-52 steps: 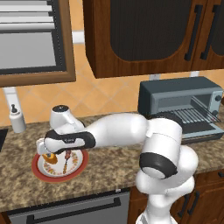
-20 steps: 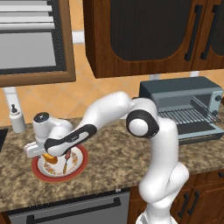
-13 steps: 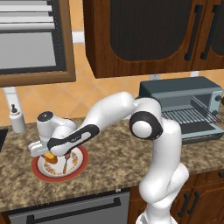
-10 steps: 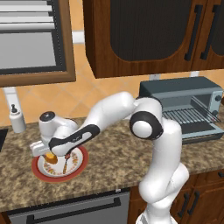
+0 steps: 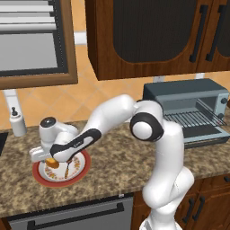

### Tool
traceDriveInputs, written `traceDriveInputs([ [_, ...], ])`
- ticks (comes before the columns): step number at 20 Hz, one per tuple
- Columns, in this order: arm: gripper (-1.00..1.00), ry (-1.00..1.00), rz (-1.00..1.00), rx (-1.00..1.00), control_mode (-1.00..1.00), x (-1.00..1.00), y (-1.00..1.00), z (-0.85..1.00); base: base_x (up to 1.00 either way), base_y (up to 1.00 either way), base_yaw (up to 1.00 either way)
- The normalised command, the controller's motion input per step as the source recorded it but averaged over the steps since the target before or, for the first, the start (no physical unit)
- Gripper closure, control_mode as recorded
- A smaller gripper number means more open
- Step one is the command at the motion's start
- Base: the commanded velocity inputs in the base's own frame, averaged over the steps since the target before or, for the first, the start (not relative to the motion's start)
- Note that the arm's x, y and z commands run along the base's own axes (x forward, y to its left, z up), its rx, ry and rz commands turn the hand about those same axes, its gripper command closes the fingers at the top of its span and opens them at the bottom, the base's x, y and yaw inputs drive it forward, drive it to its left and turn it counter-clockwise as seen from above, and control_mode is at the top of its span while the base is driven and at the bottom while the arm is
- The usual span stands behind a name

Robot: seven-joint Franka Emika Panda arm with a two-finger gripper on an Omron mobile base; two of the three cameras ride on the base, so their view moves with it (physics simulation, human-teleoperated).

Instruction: Pick up the kebab skewer and baguette bread, and place them inside the toaster oven. Close the toaster oven door and start by setting the timer.

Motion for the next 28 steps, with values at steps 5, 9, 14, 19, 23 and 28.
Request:
traceDriveInputs([
  [5, -1.00, 0.00, 0.00, 0.00, -1.00, 0.10, 0.03, -0.02, 0.00, 0.00, 0.00],
  [9, -1.00, 0.00, 0.00, 0.00, -1.00, 0.15, 0.00, -0.11, 0.00, 0.00, 0.00],
  [14, -1.00, 0.00, 0.00, 0.00, -1.00, 0.03, 0.00, -0.25, 0.00, 0.00, 0.00],
  [19, -1.00, 0.00, 0.00, 0.00, -1.00, 0.00, 0.00, -0.21, 0.00, 0.00, 0.00],
  [23, 1.00, 0.00, 0.00, 0.00, -1.00, 0.04, 0.00, -0.18, 0.00, 0.00, 0.00],
  [28, 1.00, 0.00, 0.00, 0.00, -1.00, 0.01, 0.00, -0.06, 0.00, 0.00, 0.00],
])
